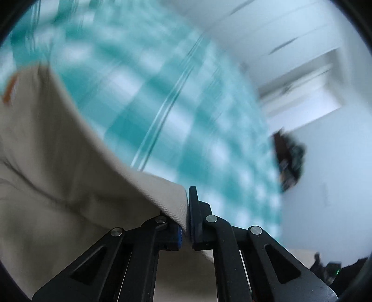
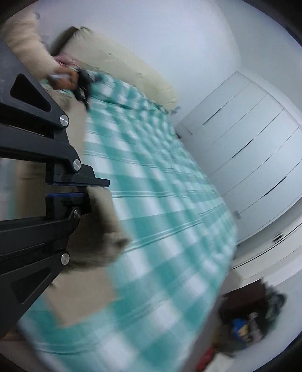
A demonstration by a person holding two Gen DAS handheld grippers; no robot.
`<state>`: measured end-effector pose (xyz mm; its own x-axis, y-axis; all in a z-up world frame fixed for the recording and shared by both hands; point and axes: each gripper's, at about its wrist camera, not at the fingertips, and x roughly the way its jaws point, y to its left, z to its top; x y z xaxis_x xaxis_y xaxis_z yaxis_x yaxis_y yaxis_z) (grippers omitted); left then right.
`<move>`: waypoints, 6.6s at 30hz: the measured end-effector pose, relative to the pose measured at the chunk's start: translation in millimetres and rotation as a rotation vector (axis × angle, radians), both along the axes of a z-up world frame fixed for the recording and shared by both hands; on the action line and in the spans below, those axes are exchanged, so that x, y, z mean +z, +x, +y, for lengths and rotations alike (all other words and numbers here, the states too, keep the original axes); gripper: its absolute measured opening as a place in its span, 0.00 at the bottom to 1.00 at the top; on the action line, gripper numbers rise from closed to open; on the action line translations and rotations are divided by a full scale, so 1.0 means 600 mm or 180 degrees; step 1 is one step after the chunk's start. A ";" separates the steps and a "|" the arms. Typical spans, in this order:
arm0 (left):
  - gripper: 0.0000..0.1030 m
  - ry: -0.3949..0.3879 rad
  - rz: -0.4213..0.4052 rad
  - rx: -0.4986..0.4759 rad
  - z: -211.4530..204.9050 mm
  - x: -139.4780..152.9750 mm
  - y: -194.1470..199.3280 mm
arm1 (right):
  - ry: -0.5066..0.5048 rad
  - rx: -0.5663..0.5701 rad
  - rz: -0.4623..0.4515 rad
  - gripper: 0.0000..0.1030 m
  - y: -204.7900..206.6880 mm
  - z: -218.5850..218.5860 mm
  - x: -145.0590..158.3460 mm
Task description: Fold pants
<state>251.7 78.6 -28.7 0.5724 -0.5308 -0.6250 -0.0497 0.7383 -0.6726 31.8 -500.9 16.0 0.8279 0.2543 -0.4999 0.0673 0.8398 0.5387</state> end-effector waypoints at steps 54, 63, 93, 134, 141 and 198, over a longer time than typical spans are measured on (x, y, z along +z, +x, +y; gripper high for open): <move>0.06 0.1752 0.0332 -0.1019 -0.117 -0.212 -0.278 | -0.0397 -0.1273 0.1309 0.38 -0.121 -0.111 -0.222; 0.06 0.1935 0.0243 -0.1056 -0.128 -0.211 -0.284 | -0.0506 -0.0030 0.0866 0.40 0.031 0.051 -0.150; 0.28 0.2118 0.0426 -0.1612 -0.142 -0.141 -0.345 | -0.0533 -0.0039 0.1885 0.26 0.009 -0.035 -0.289; 0.64 0.2681 -0.0557 -0.2708 -0.519 -0.213 -0.345 | -0.0351 -0.0230 0.1603 0.26 -0.010 -0.068 -0.287; 0.65 0.2618 -0.0542 -0.2647 -0.514 -0.212 -0.346 | 0.0621 -0.1133 0.0651 0.36 -0.130 -0.165 -0.244; 0.84 0.1382 0.0060 0.0094 0.085 -0.156 -0.328 | -0.1275 0.1079 0.0112 0.57 0.002 0.478 -0.102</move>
<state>55.0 129.4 -122.0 0.5697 -0.1999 -0.7971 -0.0843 0.9506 -0.2987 33.1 -214.3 -45.1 0.7132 0.2883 -0.6389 -0.2317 0.9572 0.1733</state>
